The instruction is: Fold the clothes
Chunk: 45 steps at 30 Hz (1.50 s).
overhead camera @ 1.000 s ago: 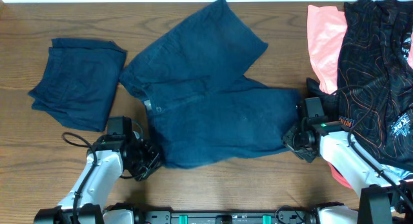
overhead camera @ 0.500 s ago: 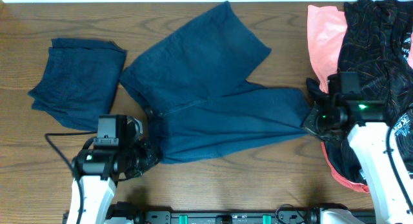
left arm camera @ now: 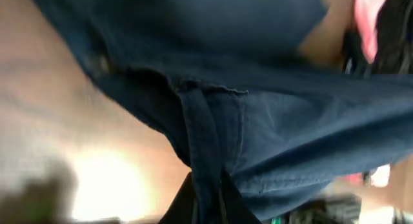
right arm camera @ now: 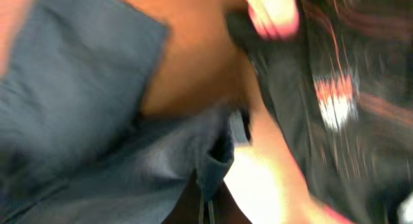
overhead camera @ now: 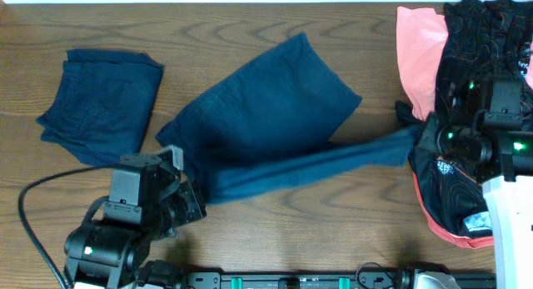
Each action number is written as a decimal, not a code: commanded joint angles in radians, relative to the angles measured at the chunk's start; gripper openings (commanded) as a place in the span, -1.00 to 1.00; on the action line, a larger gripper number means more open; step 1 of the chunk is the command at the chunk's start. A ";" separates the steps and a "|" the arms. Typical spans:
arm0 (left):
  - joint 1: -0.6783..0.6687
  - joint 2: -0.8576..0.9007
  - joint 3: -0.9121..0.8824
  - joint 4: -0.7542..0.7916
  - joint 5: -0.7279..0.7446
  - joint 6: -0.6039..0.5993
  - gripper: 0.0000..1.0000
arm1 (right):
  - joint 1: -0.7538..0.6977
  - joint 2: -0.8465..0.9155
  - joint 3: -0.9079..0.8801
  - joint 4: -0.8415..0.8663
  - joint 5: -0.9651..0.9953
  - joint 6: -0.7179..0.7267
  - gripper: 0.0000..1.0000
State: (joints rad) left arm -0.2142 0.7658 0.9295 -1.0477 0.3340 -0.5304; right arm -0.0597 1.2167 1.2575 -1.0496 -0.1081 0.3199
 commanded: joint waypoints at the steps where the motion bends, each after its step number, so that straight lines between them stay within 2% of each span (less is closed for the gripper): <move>1: 0.009 0.036 0.010 0.030 -0.257 -0.113 -0.88 | 0.035 0.053 0.060 0.115 0.114 -0.093 -0.98; 4: 0.029 0.097 0.010 0.077 -0.342 -0.247 -0.88 | 0.093 0.122 0.085 0.243 0.095 -0.093 -0.98; 6: 0.053 0.147 0.010 0.117 -0.354 -0.291 -0.88 | 0.134 0.179 0.091 0.330 0.092 -0.092 -0.98; 16: 0.241 0.486 0.010 0.371 -0.353 -0.301 -0.88 | 0.285 0.491 0.091 0.742 0.088 -0.088 -0.98; 22: 0.295 0.660 0.010 0.580 -0.349 -0.303 -0.86 | 0.351 0.676 0.091 1.027 0.078 -0.083 -0.97; 23: 0.299 0.686 0.010 0.633 -0.343 -0.303 -0.66 | 0.360 0.705 0.091 1.070 0.074 -0.067 -0.85; 25: 0.309 0.722 0.010 0.713 -0.332 -0.302 0.01 | 0.373 0.755 0.091 1.126 0.074 -0.049 -0.22; 26: 0.318 0.732 0.010 0.735 -0.312 -0.302 0.25 | 0.375 0.771 0.091 1.132 0.074 -0.043 0.09; 27: 0.328 0.734 0.010 0.742 -0.288 -0.302 0.37 | 0.375 0.780 0.091 1.126 0.072 -0.043 0.17; 29: 0.349 0.732 0.010 0.726 -0.236 -0.301 0.45 | 0.375 0.782 0.091 1.082 0.066 -0.044 0.35; 31: 0.363 0.732 0.010 0.672 -0.208 -0.294 0.48 | 0.375 0.782 0.091 1.030 0.066 -0.058 0.32; 33: 0.366 0.732 0.009 0.592 -0.210 -0.294 0.48 | 0.375 0.782 0.091 0.969 0.066 -0.076 0.20; 35: 0.364 0.732 0.001 0.524 -0.211 -0.294 0.48 | 0.375 0.783 0.090 0.889 0.066 -0.090 -0.06; 37: 0.361 0.733 -0.017 0.498 -0.211 -0.294 0.48 | 0.375 0.790 0.088 0.826 0.067 -0.095 -0.15; 38: 0.361 0.735 -0.033 0.499 -0.211 -0.294 0.49 | 0.374 0.801 0.088 0.790 0.068 -0.101 -0.16; 41: 0.361 0.745 -0.063 0.507 -0.211 -0.294 0.62 | 0.373 0.840 0.087 0.727 0.071 -0.102 -0.01; 45: 0.360 0.779 -0.070 0.529 -0.211 -0.288 0.75 | 0.373 0.885 0.087 0.668 0.071 -0.112 0.02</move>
State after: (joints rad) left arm 0.1478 1.5143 0.8696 -0.5289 0.1249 -0.8337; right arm 0.3054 2.0544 1.3354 -0.3565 -0.0479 0.2253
